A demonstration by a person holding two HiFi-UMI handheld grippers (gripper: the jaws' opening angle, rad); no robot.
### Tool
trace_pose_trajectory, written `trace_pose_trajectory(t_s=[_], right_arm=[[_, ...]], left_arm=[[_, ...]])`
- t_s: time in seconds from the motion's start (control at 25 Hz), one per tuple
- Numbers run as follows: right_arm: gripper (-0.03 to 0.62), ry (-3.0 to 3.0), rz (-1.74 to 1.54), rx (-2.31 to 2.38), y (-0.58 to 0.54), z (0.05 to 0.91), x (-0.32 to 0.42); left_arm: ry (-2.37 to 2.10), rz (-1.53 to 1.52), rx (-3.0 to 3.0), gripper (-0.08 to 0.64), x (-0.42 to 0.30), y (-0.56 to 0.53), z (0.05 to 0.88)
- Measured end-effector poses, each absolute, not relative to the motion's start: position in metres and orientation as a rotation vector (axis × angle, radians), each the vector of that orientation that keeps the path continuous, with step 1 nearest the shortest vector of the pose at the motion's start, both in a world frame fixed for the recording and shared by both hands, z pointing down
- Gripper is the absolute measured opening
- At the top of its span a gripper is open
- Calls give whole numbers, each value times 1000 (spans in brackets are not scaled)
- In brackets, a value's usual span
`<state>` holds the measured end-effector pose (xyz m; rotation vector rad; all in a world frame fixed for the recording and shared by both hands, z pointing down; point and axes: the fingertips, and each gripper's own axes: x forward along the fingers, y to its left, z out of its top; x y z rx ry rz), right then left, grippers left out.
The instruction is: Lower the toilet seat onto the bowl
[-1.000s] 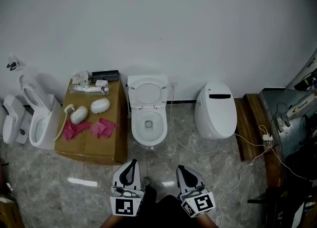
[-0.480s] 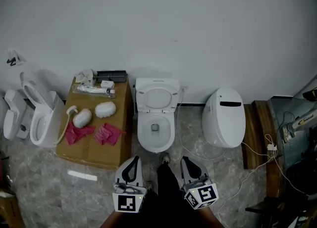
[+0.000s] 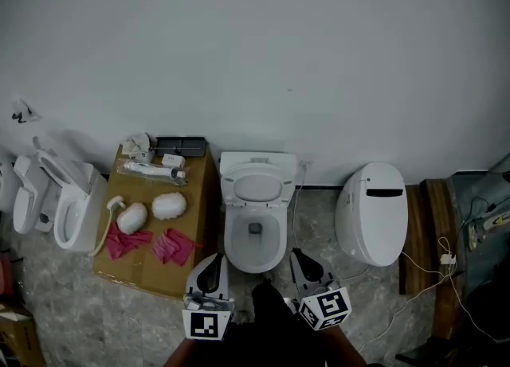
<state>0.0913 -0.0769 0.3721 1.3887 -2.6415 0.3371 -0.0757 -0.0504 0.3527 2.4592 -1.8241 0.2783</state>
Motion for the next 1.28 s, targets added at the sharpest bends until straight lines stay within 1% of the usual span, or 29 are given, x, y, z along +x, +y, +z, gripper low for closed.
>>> trace_pose_trajectory(t_s=[0.28,0.52,0.72,1.0,1.04,1.08,1.12,1.16,1.24,1.28], right_arm=[[26,-2617,340,1261,-183,388,111],[26,-2554,332,1141,-249,413,106],[28,-2496,311,949,-292,445,89],[29,-2408,272,719,-343,491,60],[31,-2391,280,692,-351,501,57],[31,-2369,282,667,-359,513,55],[31,-2342,281,643,-366,525,53],[31,-2315,281,620,-372,538,51],[36,-2261,284,579,-379,565,49],[51,-2232,283,566,-382,578,49]], left_arm=[[-1819,322,2438,8,-54,-137,357],[-1743,405,2459,8,-53,-201,374],[-1486,598,2634,9,-46,-254,410],[-1193,906,2703,11,-64,-324,475],[-1140,968,2723,15,-64,-333,485],[-1082,1033,2741,40,-64,-343,497],[-1019,1096,2752,88,-63,-350,511],[-952,1149,2757,115,-61,-356,524],[-826,1209,2755,143,-57,-366,550],[-776,1224,2753,144,-56,-371,562]])
